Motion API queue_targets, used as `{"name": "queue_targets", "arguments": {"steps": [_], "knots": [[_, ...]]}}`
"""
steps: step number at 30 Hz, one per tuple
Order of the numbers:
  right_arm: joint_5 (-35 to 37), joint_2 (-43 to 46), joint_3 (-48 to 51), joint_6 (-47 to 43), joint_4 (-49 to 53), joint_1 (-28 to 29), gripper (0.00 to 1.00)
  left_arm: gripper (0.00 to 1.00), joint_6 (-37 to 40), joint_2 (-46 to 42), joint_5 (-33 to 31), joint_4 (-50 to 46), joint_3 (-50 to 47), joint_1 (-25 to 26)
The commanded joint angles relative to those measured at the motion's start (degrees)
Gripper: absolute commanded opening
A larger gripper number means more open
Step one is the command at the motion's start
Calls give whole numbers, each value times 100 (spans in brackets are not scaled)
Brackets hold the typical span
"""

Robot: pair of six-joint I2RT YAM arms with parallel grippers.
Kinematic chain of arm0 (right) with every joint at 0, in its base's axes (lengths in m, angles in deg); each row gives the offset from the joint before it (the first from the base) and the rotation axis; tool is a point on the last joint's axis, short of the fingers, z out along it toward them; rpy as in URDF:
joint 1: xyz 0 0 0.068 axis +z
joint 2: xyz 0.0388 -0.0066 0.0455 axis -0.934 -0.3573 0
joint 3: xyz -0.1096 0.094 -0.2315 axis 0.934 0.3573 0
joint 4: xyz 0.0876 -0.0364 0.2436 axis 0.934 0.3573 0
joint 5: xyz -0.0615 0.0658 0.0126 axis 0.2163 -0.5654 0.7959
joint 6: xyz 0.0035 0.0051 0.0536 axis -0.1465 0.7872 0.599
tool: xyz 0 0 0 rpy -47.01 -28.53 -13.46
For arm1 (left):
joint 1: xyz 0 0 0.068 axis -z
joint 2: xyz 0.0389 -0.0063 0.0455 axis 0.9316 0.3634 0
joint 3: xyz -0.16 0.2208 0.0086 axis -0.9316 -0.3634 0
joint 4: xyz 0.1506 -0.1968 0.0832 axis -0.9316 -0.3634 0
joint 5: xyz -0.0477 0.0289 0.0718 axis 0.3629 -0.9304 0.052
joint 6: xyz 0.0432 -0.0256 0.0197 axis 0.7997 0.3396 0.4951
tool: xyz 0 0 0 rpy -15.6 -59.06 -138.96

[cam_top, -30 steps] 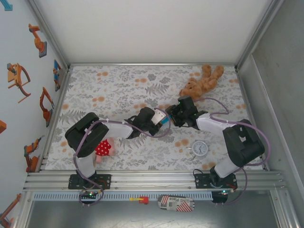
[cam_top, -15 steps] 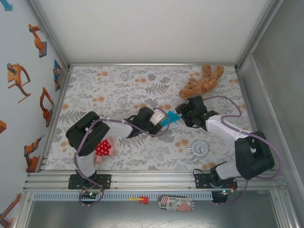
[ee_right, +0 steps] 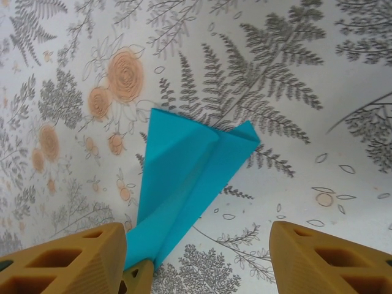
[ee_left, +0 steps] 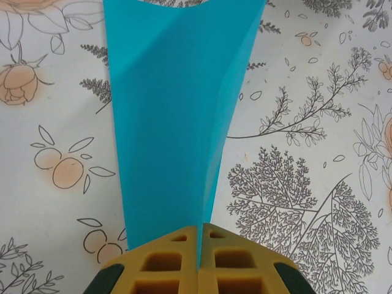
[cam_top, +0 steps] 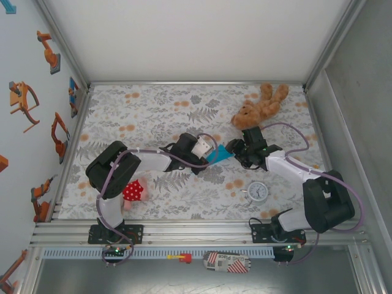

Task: Fold a paper plane with a square sheet of paper (pick it up from the middle)
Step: Fold the wing for the fifth time at the center of the table.

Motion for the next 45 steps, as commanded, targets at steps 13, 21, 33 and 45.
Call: {"name": "queue_targets", "arguments": {"steps": [13, 21, 33, 45], "knots": [[-931, -519, 346, -879, -1084, 146, 60, 3, -653, 461, 677, -1438, 921, -194], [-1056, -1072, 120, -1066, -1165, 244, 63, 5, -859, 639, 937, -1785, 1171, -250], [-1040, -1417, -154, -1294, -1038, 320, 66, 7, -1220, 809, 1312, -1927, 1312, -376], [-815, -1063, 20, -1454, -1154, 357, 70, 8, -1505, 918, 1545, -2110, 1442, -466]]}}
